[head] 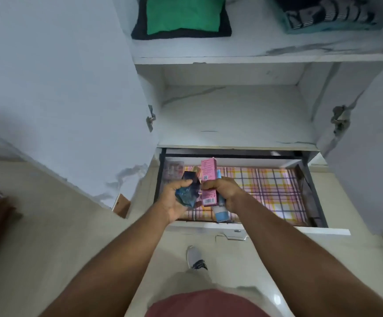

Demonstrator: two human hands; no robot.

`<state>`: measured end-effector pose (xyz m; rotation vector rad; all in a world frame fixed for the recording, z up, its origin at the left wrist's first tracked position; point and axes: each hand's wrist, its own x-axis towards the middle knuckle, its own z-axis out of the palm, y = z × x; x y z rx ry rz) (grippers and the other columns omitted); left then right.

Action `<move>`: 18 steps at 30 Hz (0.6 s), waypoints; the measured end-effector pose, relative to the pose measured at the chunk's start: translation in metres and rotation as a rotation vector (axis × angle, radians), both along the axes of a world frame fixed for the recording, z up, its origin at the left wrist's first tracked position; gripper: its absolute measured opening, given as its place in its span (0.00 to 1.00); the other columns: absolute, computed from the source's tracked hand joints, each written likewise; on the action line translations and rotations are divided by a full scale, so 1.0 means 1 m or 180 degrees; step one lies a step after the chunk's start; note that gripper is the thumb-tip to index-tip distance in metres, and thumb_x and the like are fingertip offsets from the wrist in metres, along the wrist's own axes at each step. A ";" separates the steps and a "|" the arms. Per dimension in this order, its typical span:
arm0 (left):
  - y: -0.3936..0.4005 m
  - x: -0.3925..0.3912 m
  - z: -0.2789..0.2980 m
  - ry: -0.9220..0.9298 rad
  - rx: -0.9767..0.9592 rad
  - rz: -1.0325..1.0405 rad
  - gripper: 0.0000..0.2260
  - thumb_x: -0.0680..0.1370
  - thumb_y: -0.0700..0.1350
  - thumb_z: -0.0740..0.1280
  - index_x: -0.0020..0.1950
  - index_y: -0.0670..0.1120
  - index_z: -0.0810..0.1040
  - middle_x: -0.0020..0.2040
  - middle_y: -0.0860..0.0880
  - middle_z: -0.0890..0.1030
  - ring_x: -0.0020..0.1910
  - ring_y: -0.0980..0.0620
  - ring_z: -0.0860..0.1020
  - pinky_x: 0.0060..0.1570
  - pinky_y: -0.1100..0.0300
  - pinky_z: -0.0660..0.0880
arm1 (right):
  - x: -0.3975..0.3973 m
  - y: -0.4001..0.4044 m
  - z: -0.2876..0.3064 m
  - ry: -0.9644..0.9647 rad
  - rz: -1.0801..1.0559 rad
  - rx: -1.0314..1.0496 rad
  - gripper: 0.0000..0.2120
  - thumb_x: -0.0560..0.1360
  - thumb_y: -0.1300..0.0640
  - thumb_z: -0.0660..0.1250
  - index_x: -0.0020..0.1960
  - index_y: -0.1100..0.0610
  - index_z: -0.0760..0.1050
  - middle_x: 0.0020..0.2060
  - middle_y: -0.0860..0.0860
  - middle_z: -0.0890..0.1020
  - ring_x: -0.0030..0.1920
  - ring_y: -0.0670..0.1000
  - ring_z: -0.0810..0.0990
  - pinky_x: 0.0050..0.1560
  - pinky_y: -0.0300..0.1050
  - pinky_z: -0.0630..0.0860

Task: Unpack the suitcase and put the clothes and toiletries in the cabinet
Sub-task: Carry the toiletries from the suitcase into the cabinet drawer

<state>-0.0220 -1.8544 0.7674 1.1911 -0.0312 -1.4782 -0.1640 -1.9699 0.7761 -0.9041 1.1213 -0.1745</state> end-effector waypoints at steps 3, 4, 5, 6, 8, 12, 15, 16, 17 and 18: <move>-0.018 0.024 -0.008 0.0048 0.0056 -0.0078 0.25 0.72 0.47 0.71 0.68 0.39 0.79 0.57 0.38 0.82 0.52 0.41 0.80 0.57 0.47 0.76 | 0.027 -0.019 -0.017 -0.0014 0.0038 0.0270 0.16 0.69 0.68 0.78 0.56 0.63 0.82 0.48 0.61 0.88 0.46 0.61 0.87 0.47 0.55 0.85; -0.022 0.032 -0.011 0.0027 0.0095 -0.0101 0.24 0.74 0.48 0.70 0.68 0.39 0.79 0.58 0.37 0.81 0.54 0.40 0.80 0.61 0.43 0.75 | 0.034 -0.023 -0.023 -0.0013 0.0052 0.0354 0.17 0.69 0.67 0.78 0.57 0.63 0.82 0.49 0.61 0.88 0.48 0.62 0.87 0.50 0.56 0.85; -0.025 0.038 -0.014 0.0010 0.0169 -0.0068 0.23 0.75 0.47 0.69 0.67 0.38 0.79 0.59 0.36 0.81 0.56 0.38 0.80 0.64 0.40 0.74 | 0.041 -0.026 -0.030 -0.0001 0.0068 0.0432 0.18 0.69 0.67 0.78 0.58 0.63 0.82 0.50 0.61 0.88 0.49 0.63 0.87 0.52 0.58 0.84; -0.027 0.046 -0.019 -0.0031 0.0281 0.0016 0.21 0.76 0.46 0.67 0.66 0.37 0.80 0.60 0.35 0.82 0.56 0.37 0.80 0.65 0.38 0.73 | 0.047 -0.028 -0.038 0.0015 0.0081 0.0509 0.18 0.69 0.67 0.78 0.59 0.63 0.81 0.51 0.61 0.87 0.51 0.64 0.87 0.53 0.59 0.84; -0.026 0.059 -0.031 -0.0132 0.0467 0.0060 0.19 0.79 0.44 0.64 0.66 0.35 0.78 0.60 0.34 0.81 0.54 0.37 0.82 0.61 0.41 0.77 | 0.058 -0.031 -0.053 0.0066 0.0144 0.0657 0.20 0.69 0.66 0.78 0.60 0.64 0.81 0.51 0.62 0.87 0.51 0.64 0.87 0.54 0.60 0.84; -0.014 0.077 -0.054 -0.0467 0.0749 -0.0145 0.16 0.83 0.44 0.60 0.66 0.37 0.77 0.61 0.33 0.80 0.54 0.38 0.81 0.59 0.43 0.77 | 0.080 -0.032 -0.079 0.0156 0.0324 0.0940 0.19 0.69 0.67 0.78 0.59 0.63 0.80 0.51 0.61 0.87 0.49 0.62 0.87 0.53 0.59 0.84; -0.005 0.081 -0.068 -0.0679 0.0924 -0.0335 0.12 0.84 0.43 0.59 0.61 0.41 0.79 0.60 0.36 0.83 0.59 0.36 0.81 0.64 0.40 0.76 | 0.094 -0.035 -0.086 0.0318 0.0450 0.0942 0.21 0.68 0.67 0.79 0.60 0.63 0.79 0.50 0.61 0.87 0.48 0.62 0.88 0.49 0.57 0.85; -0.004 0.082 -0.071 -0.0789 0.0998 -0.0378 0.11 0.84 0.43 0.59 0.60 0.42 0.80 0.59 0.37 0.84 0.59 0.37 0.82 0.64 0.41 0.77 | 0.099 -0.036 -0.088 0.0419 0.0521 0.0845 0.22 0.68 0.67 0.80 0.60 0.63 0.79 0.50 0.61 0.87 0.48 0.61 0.88 0.48 0.56 0.85; -0.005 0.081 -0.071 -0.0952 0.1111 -0.0419 0.09 0.84 0.42 0.61 0.58 0.43 0.80 0.57 0.38 0.84 0.57 0.39 0.83 0.62 0.44 0.79 | 0.104 -0.036 -0.089 0.0525 0.0592 0.0718 0.23 0.67 0.67 0.81 0.59 0.62 0.78 0.51 0.61 0.86 0.48 0.61 0.87 0.47 0.55 0.85; -0.006 0.082 -0.072 -0.1146 0.1252 -0.0444 0.07 0.83 0.40 0.62 0.55 0.44 0.80 0.56 0.39 0.84 0.55 0.41 0.83 0.60 0.46 0.80 | 0.109 -0.035 -0.090 0.0624 0.0628 0.0596 0.24 0.66 0.68 0.81 0.58 0.62 0.77 0.51 0.60 0.86 0.47 0.60 0.87 0.46 0.55 0.86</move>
